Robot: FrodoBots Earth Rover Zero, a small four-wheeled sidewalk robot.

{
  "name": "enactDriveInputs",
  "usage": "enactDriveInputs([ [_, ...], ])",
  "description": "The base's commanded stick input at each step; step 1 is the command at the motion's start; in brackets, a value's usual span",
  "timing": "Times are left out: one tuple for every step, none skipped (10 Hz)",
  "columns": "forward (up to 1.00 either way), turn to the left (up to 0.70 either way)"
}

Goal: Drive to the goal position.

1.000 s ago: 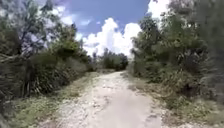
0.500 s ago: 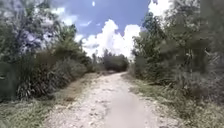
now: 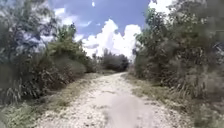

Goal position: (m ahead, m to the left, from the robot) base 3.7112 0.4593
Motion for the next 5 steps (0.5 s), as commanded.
enactDriveInputs([
  [0.5, 0.49],
  [0.5, 0.01],
  [0.5, 0.0],
  [0.5, 0.0],
  [0.5, 0.0],
])
